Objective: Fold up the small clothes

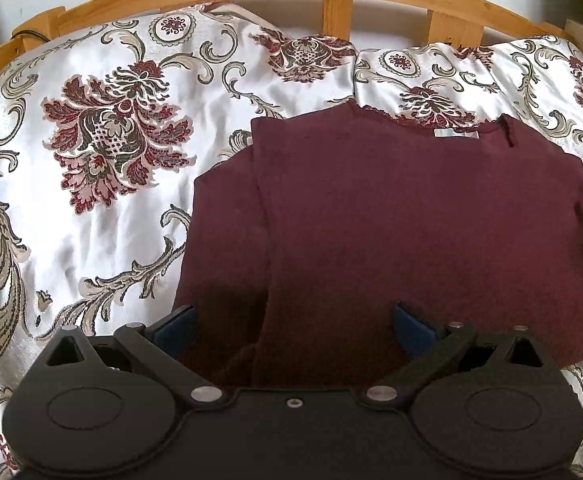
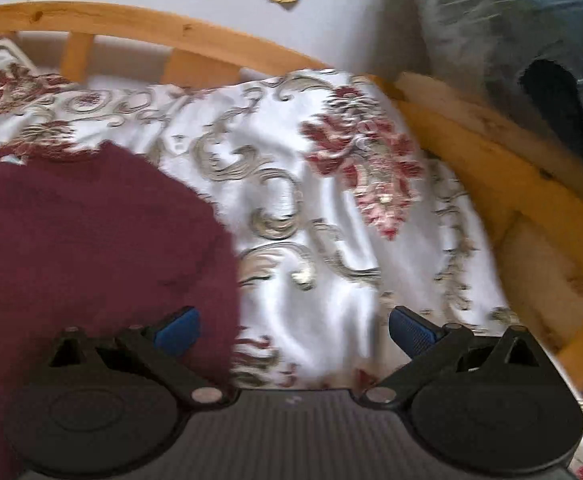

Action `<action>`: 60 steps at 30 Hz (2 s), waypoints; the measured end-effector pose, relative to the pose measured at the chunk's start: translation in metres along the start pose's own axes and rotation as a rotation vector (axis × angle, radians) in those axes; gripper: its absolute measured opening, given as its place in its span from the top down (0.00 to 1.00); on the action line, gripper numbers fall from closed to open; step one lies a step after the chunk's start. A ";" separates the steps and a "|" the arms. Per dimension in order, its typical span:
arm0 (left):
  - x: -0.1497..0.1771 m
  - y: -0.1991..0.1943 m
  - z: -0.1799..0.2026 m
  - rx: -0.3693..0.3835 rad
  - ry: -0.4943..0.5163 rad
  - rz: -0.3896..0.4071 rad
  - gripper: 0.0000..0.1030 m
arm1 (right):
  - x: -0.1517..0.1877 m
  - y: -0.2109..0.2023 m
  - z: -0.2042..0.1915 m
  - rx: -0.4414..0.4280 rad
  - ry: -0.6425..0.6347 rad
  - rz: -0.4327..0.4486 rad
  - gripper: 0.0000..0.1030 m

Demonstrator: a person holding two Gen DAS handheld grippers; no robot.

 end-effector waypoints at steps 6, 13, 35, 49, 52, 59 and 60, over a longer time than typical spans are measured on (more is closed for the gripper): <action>0.002 0.001 -0.001 -0.006 -0.008 -0.002 0.01 | -0.011 -0.012 -0.011 -0.109 0.031 0.094 0.00; 0.002 0.000 -0.001 -0.010 -0.012 -0.004 0.01 | -0.006 0.002 -0.018 -0.066 -0.039 0.022 0.00; 0.003 -0.003 -0.004 -0.023 -0.046 0.023 0.01 | -0.024 -0.052 -0.014 -0.126 0.068 0.152 0.00; 0.008 -0.027 -0.038 0.009 -0.283 0.099 0.01 | -0.042 -0.101 -0.093 -0.369 -0.054 0.234 0.00; 0.018 -0.028 -0.044 0.047 -0.367 0.069 0.01 | -0.042 -0.106 -0.099 -0.384 -0.050 0.241 0.00; 0.041 -0.041 -0.043 0.153 -0.501 0.026 0.01 | -0.040 -0.109 -0.112 -0.416 -0.073 0.238 0.00; 0.043 -0.041 -0.041 0.168 -0.516 0.011 0.01 | -0.039 -0.109 -0.114 -0.420 -0.079 0.234 0.00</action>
Point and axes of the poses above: each gripper's, at about its wrist camera, not at the fingertips, and y roughly the way its jaws point, z to its right, x to its underside, the point moved 8 cm from there along y, roughly the way its jaws point, and after that the axes turned 14 degrees about -y, right-handed, at the moved point
